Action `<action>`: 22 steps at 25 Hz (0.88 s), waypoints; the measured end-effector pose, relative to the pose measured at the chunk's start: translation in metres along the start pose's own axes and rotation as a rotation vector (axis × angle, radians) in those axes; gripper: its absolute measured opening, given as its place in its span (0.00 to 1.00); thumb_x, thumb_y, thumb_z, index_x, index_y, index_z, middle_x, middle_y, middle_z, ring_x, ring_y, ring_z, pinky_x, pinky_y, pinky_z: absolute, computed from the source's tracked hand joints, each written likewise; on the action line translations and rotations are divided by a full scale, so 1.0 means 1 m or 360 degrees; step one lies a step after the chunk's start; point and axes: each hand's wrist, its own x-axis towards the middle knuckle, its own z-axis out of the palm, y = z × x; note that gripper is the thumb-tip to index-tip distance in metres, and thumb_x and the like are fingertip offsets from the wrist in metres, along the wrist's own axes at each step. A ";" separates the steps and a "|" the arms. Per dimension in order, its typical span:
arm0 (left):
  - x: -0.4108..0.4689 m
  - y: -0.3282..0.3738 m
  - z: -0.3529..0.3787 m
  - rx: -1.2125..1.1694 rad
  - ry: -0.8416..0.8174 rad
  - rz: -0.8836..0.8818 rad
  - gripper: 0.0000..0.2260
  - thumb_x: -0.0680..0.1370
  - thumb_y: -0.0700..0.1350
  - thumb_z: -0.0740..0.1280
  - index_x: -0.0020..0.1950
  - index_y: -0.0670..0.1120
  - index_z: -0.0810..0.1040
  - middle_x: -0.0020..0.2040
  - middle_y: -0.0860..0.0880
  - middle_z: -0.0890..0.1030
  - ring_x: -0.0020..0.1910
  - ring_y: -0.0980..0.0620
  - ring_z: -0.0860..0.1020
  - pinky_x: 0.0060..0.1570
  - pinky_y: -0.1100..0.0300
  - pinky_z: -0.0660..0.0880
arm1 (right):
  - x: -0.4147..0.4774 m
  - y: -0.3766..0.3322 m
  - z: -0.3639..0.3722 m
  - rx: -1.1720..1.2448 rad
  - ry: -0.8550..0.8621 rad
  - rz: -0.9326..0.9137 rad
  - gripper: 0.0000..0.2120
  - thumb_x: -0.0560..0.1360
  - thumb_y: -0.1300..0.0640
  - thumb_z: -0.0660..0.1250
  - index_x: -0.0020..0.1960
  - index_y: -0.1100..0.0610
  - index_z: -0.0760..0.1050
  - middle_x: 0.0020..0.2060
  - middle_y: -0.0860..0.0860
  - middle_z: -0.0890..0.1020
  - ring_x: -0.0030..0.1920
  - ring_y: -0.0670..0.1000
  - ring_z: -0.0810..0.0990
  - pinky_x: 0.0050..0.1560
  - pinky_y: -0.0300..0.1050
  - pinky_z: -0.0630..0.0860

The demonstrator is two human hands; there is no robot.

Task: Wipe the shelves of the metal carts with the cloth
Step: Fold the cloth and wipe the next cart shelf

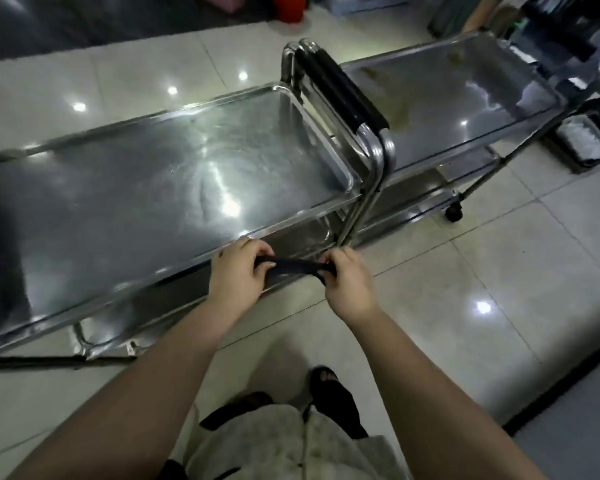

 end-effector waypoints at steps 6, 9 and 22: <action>-0.032 -0.014 0.054 -0.0163 0.0278 -0.0461 0.06 0.72 0.43 0.70 0.47 0.52 0.81 0.47 0.52 0.80 0.46 0.47 0.80 0.51 0.44 0.77 | 0.033 0.039 0.035 0.0091 -0.0353 -0.0276 0.06 0.73 0.63 0.67 0.49 0.55 0.77 0.47 0.51 0.76 0.49 0.53 0.73 0.53 0.50 0.71; -0.039 -0.025 0.079 -0.0125 0.0324 -0.0666 0.07 0.73 0.43 0.70 0.48 0.51 0.81 0.48 0.52 0.79 0.49 0.46 0.79 0.53 0.43 0.75 | 0.038 0.051 0.066 0.0122 -0.0484 -0.0310 0.07 0.74 0.64 0.67 0.51 0.57 0.77 0.49 0.52 0.77 0.51 0.55 0.73 0.55 0.50 0.71; -0.057 -0.158 0.213 -0.0675 0.0873 -0.0883 0.07 0.73 0.40 0.73 0.48 0.50 0.82 0.44 0.63 0.76 0.44 0.65 0.76 0.49 0.58 0.76 | 0.038 0.099 0.241 0.0232 -0.0463 -0.0322 0.09 0.77 0.66 0.63 0.55 0.58 0.77 0.51 0.52 0.78 0.53 0.53 0.73 0.53 0.46 0.71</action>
